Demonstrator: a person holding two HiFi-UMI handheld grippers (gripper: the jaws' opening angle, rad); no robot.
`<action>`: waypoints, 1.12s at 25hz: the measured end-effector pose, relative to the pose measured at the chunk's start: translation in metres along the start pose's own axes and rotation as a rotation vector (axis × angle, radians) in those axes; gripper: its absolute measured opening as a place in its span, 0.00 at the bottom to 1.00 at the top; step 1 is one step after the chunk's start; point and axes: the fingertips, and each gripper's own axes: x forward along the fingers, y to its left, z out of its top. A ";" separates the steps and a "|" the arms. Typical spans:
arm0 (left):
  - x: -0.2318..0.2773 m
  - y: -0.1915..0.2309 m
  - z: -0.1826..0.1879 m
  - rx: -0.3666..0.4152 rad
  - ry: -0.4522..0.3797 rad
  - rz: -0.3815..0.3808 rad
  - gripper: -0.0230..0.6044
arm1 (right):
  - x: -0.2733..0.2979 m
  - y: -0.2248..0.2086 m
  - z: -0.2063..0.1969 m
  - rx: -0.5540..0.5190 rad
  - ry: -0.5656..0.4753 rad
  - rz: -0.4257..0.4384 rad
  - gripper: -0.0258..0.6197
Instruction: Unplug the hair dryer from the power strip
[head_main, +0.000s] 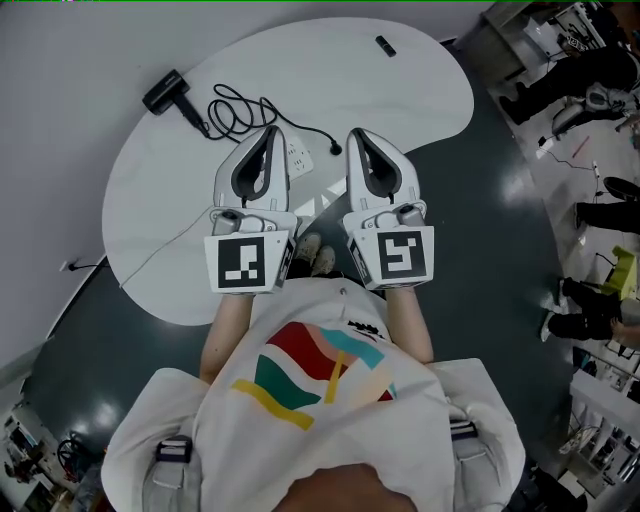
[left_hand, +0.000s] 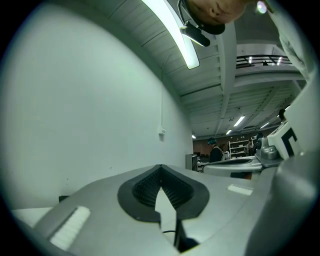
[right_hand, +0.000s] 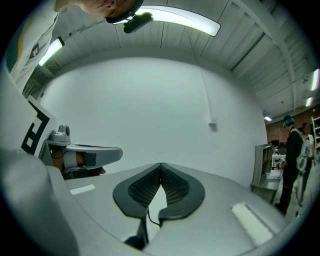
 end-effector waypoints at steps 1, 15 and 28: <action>0.000 0.000 0.000 0.005 0.003 0.001 0.04 | 0.000 0.001 0.000 -0.002 0.002 0.001 0.06; 0.002 0.009 -0.005 0.031 0.026 0.015 0.04 | 0.004 -0.003 -0.005 -0.014 0.021 -0.010 0.06; 0.006 0.015 -0.009 0.032 0.041 0.017 0.04 | 0.010 -0.007 -0.009 -0.021 0.035 -0.018 0.06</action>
